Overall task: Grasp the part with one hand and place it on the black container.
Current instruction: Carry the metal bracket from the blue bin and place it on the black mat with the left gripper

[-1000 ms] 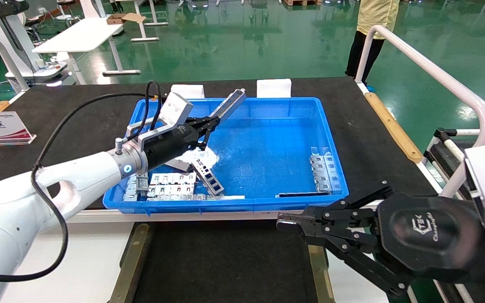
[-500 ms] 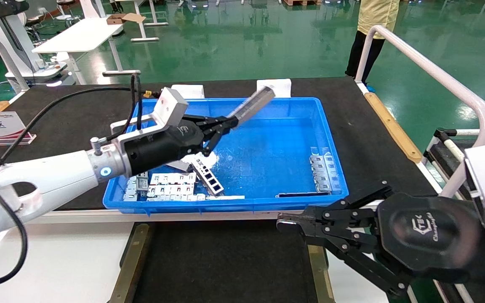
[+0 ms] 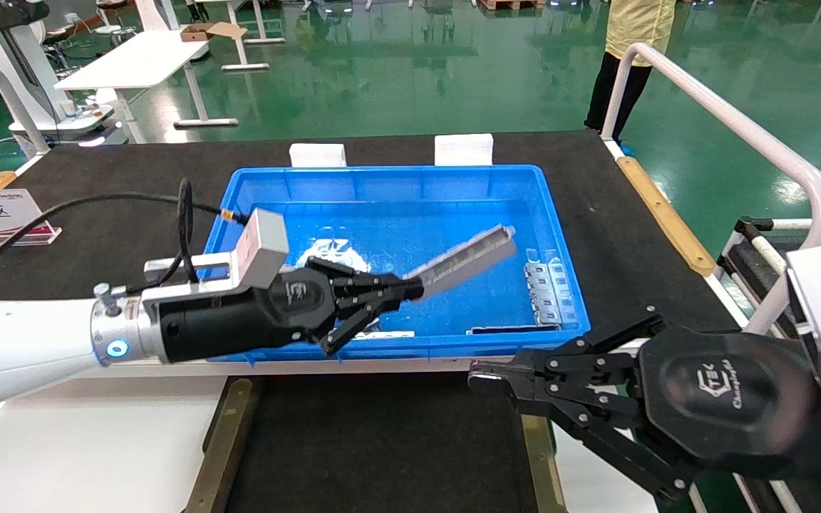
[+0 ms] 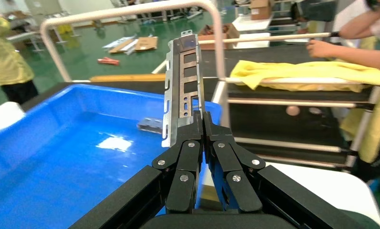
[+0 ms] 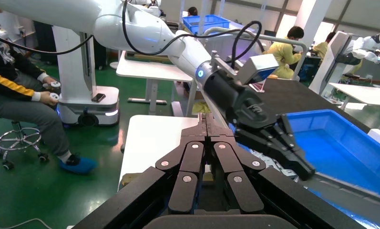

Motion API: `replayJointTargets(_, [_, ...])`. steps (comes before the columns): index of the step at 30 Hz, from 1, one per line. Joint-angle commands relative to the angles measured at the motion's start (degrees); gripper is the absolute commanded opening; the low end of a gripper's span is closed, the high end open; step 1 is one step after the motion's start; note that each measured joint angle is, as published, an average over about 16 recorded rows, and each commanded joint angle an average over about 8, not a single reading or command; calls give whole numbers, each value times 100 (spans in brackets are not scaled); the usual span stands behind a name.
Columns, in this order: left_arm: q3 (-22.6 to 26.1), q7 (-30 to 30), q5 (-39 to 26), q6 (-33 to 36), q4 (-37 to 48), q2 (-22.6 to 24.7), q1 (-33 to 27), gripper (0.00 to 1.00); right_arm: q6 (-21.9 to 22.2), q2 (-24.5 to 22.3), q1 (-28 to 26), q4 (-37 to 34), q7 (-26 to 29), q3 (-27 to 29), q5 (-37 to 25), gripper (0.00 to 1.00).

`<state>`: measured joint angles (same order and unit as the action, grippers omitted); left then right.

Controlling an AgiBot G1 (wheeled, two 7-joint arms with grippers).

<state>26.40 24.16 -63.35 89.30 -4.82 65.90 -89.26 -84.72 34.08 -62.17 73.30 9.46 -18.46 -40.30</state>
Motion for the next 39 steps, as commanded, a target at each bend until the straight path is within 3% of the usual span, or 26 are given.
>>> replayJointTargets(1, [20,-28,-24,194,-16,-53,43,0,0,0,0,0,0,0,0,0])
replayJointTargets(9, [214,-622,303,271,-1011,-380,697,0,1,-1,0,0,-1,-2,1,0])
replayJointTargets(20, [786,-1610,1376,196,-2564,-1234,1853,0,2,-1,-1,0,-2,-4,3,0])
replayJointTargets(28, [984,-1607,1562,-17,-2491,-1423,2399,0,2,-2,-1,0,-3,-5,4,0])
replayJointTargets(39, [1095,-1521,1452,-469,-2030,-1177,2832,0,3,-3,-2,0,-4,-7,5,0])
